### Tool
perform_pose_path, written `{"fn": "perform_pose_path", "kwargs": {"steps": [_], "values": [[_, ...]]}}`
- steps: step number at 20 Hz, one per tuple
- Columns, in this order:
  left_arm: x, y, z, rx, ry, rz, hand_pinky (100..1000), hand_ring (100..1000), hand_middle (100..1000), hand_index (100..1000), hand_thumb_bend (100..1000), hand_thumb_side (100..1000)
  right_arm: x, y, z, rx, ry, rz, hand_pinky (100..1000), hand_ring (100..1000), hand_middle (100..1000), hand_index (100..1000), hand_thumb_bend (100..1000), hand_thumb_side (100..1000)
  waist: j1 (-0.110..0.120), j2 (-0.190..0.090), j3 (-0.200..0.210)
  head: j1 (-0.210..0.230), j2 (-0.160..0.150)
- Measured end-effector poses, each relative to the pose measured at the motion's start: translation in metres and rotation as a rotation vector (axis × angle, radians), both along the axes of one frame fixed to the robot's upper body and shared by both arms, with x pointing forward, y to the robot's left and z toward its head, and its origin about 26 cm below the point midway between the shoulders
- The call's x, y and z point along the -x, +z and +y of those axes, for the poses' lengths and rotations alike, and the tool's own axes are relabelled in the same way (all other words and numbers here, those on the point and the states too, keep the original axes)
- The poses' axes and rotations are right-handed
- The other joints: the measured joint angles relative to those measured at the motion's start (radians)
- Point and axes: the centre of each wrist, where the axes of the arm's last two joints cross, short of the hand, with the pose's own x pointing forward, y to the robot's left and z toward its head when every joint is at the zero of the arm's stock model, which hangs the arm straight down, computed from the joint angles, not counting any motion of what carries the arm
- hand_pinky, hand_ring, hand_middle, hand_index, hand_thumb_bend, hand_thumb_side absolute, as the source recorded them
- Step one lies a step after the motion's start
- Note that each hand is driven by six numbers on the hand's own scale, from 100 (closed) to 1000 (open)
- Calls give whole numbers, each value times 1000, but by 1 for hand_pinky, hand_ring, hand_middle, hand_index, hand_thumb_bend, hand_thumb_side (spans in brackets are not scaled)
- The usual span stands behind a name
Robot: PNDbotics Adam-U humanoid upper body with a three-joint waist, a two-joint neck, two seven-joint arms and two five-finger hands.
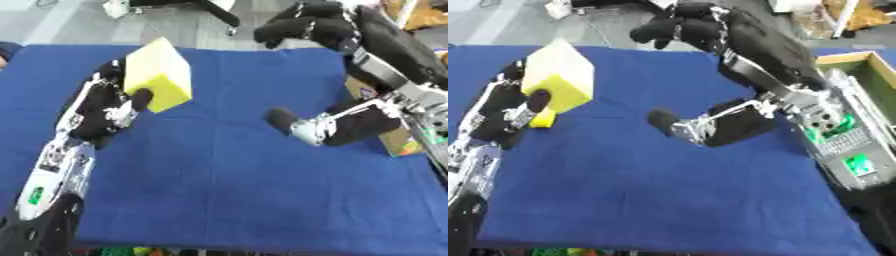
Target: Pick up the objects with one hand, pass them to the other hand, and then place them into the box on the other side of the table.
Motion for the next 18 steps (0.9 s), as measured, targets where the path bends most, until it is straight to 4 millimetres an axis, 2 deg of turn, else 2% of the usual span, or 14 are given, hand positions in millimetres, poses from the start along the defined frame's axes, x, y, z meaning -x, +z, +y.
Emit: {"fn": "perform_pose_path", "kwargs": {"steps": [4, 7, 12, 18], "values": [[0, 0, -1, 3, -41, 18, 680, 630, 532, 621, 445, 100, 1, 4, 4, 12, 27, -73, 811, 741, 776, 889, 384, 351, -1, 0, 0, 1, 0], [0, 0, -2, -1, -65, 24, 680, 631, 534, 623, 447, 100, 2, 6, 7, -10, 44, -119, 910, 832, 826, 908, 406, 333, -5, 0, 1, 3, 0], [-2, 3, -8, -11, -118, 37, 680, 633, 538, 627, 456, 100, 3, 11, 13, -59, 79, -227, 949, 872, 837, 924, 421, 316, -6, 0, 4, 6, 0], [-4, 10, -13, -63, -204, 70, 754, 653, 544, 633, 483, 100, 5, 15, 20, -54, 125, -348, 960, 877, 833, 931, 418, 300, -6, 1, 4, 7, 0]]}}
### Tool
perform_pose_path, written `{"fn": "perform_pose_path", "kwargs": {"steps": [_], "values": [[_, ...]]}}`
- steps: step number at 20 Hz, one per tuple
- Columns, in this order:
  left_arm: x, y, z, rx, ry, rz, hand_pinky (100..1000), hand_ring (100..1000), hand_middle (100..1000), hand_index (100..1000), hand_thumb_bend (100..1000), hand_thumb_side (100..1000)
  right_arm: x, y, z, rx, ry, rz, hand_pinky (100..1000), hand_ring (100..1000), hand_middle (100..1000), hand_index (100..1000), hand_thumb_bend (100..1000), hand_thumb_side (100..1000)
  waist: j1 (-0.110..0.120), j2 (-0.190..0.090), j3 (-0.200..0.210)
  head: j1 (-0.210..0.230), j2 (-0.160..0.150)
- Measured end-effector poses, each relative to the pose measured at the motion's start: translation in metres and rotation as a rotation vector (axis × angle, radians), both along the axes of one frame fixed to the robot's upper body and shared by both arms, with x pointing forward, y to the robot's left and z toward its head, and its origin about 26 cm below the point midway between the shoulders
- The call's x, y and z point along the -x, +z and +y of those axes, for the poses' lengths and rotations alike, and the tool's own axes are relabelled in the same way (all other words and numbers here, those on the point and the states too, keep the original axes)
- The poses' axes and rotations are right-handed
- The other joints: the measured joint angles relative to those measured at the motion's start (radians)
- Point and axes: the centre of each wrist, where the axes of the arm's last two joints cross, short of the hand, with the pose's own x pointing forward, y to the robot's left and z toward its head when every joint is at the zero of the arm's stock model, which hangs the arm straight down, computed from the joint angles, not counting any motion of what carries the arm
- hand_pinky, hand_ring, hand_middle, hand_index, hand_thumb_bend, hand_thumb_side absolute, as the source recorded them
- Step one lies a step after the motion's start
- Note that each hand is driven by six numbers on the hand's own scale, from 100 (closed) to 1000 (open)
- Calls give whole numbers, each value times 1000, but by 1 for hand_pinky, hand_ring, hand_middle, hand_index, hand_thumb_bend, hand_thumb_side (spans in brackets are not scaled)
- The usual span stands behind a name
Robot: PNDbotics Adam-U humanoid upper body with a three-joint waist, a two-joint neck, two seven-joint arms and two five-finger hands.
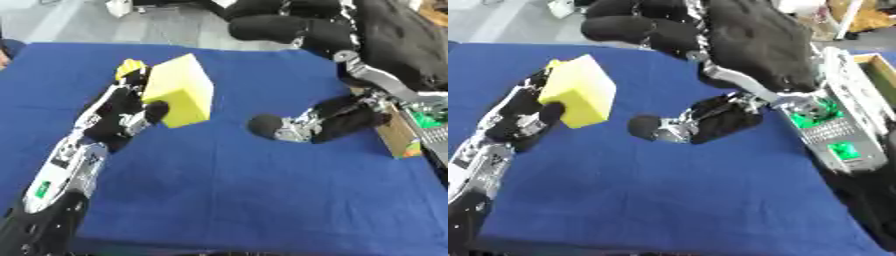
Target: Pick up the objects with one hand, pass them to the other hand, and then place them into the box on the other side of the table.
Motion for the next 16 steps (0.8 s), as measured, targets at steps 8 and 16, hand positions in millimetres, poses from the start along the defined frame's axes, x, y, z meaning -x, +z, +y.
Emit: {"fn": "perform_pose_path", "kwargs": {"steps": [8, 16], "values": [[-2, 18, -1, -82, -36, -13, 807, 680, 546, 634, 491, 100, 3, -3, 8, 26, 47, -1, 905, 833, 803, 903, 404, 298, 0, 1, 2, 0, 0], [-1, 19, -2, -117, -29, -16, 805, 684, 547, 634, 472, 100, 4, 1, 12, 36, 97, 55, 676, 648, 633, 784, 398, 273, 0, 1, 2, 1, 0]]}}
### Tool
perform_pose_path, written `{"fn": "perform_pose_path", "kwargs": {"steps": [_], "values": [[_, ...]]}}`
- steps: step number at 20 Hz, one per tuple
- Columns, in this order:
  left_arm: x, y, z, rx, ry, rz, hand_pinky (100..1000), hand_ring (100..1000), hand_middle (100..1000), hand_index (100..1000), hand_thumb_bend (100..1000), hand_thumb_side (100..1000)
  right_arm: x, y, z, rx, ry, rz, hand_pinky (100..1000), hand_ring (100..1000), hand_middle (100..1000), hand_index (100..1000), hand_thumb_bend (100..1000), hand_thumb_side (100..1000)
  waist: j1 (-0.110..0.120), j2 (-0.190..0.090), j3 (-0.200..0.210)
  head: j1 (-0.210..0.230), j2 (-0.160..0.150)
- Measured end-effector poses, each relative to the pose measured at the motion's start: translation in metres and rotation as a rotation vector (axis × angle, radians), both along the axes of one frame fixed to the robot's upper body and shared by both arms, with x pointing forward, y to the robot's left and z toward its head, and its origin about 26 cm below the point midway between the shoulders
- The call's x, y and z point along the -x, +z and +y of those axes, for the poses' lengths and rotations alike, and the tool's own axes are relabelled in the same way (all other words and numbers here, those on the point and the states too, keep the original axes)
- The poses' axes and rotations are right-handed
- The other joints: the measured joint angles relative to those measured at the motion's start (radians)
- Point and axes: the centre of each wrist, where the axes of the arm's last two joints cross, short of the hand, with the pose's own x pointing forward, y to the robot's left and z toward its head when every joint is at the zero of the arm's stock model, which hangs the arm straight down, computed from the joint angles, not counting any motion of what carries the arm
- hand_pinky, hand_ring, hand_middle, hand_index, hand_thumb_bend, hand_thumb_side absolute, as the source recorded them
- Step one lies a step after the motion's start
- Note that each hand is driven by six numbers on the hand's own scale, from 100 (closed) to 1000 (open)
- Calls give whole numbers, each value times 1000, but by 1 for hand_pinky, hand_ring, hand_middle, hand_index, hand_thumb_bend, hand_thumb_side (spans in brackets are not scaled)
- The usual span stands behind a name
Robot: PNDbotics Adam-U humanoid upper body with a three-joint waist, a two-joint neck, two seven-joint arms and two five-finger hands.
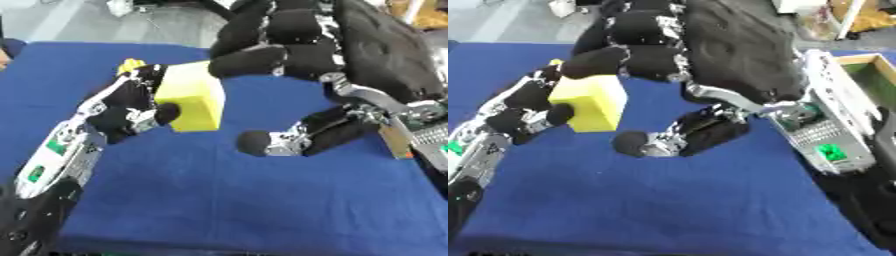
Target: Pick up the objects with one hand, pass them to the other hand, and then place them into the box on the other side of the table.
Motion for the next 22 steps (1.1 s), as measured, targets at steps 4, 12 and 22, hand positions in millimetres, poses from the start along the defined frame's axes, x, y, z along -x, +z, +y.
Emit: {"fn": "perform_pose_path", "kwargs": {"steps": [4, 12, 22], "values": [[0, 1, -1, -6, 4, -6, 809, 686, 548, 635, 448, 100, 0, 3, 1, -4, 25, 15, 514, 497, 586, 744, 393, 250, 0, 0, 0, 2, 0], [2, 3, -4, -11, 10, 0, 823, 692, 548, 635, 432, 100, 0, 5, 1, 33, 36, 11, 451, 382, 552, 709, 396, 250, 0, 0, 0, 2, 0], [4, 6, -3, -20, 15, -6, 821, 700, 554, 641, 424, 100, 0, 6, 1, 54, 46, -16, 477, 511, 640, 828, 433, 289, 0, 0, 1, 6, 0]]}}
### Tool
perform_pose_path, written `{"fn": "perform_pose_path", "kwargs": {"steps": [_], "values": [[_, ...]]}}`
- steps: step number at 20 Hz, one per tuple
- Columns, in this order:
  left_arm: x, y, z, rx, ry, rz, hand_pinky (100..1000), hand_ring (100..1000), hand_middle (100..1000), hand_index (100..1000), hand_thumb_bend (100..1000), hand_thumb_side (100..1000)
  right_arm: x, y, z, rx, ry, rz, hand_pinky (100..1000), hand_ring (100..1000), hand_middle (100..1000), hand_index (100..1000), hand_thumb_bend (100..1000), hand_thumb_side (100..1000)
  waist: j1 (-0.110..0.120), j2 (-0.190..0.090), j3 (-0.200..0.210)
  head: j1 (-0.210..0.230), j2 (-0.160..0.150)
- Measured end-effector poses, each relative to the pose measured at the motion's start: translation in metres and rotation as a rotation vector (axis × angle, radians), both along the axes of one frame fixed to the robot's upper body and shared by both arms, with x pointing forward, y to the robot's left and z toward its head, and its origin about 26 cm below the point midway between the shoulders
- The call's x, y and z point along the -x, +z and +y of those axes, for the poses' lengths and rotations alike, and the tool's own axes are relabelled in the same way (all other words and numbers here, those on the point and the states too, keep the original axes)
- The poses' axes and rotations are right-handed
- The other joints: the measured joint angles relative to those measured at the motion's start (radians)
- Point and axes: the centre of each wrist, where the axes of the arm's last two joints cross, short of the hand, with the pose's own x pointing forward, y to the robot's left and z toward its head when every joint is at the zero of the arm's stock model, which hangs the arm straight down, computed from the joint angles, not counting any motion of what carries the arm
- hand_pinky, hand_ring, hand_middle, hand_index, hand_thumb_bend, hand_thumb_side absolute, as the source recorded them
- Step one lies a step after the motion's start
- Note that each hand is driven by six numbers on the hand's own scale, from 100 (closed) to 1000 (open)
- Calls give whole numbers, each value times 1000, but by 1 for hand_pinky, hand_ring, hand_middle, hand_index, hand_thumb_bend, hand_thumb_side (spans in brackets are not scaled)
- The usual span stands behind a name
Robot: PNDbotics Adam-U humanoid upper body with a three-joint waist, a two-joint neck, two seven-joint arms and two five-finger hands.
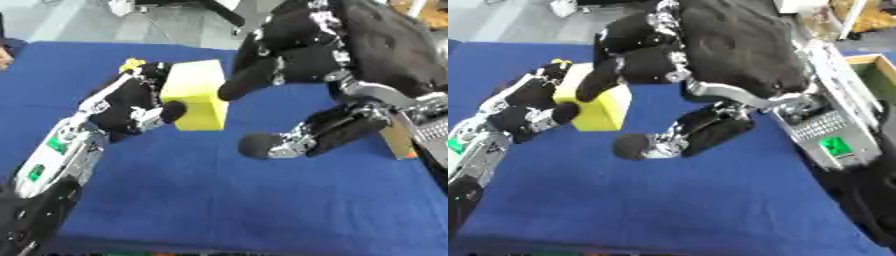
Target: Pick up the objects with one hand, pass them to the other hand, and then place them into the box on the other side of the table.
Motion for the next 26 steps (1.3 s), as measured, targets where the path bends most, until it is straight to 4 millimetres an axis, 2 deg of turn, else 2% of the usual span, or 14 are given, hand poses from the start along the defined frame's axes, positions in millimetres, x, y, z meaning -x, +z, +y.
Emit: {"fn": "perform_pose_path", "kwargs": {"steps": [1, 2, 3, 4, 14, 26], "values": [[0, 1, 1, -3, 0, -2, 821, 700, 554, 642, 424, 100, 0, 0, 0, 8, -5, -5, 494, 528, 656, 841, 443, 293, 0, 0, 0, 1, 0], [1, 1, 1, -4, -2, -4, 817, 701, 555, 643, 420, 100, 0, 0, 0, 17, -12, -10, 585, 618, 703, 886, 492, 315, 0, 0, 0, 1, 0], [1, 2, 1, -6, -3, -4, 816, 702, 556, 644, 419, 100, 0, 0, 0, 31, -20, -18, 612, 644, 710, 893, 504, 323, 0, 0, 0, 1, 0], [1, 2, 2, -8, -5, -3, 813, 702, 555, 644, 416, 100, 0, 0, 0, 46, -30, -28, 669, 710, 734, 908, 534, 356, 0, 0, 0, 1, 0], [3, 10, 2, -5, -25, -9, 854, 700, 555, 643, 436, 100, 1, -1, 1, 207, -192, -99, 735, 808, 771, 909, 538, 412, 0, 2, -2, 4, 0], [3, 17, 3, 30, -2, -48, 897, 687, 554, 642, 440, 100, 0, -2, 1, 269, -327, -130, 752, 833, 784, 915, 537, 428, 0, 6, -2, 4, 0]]}}
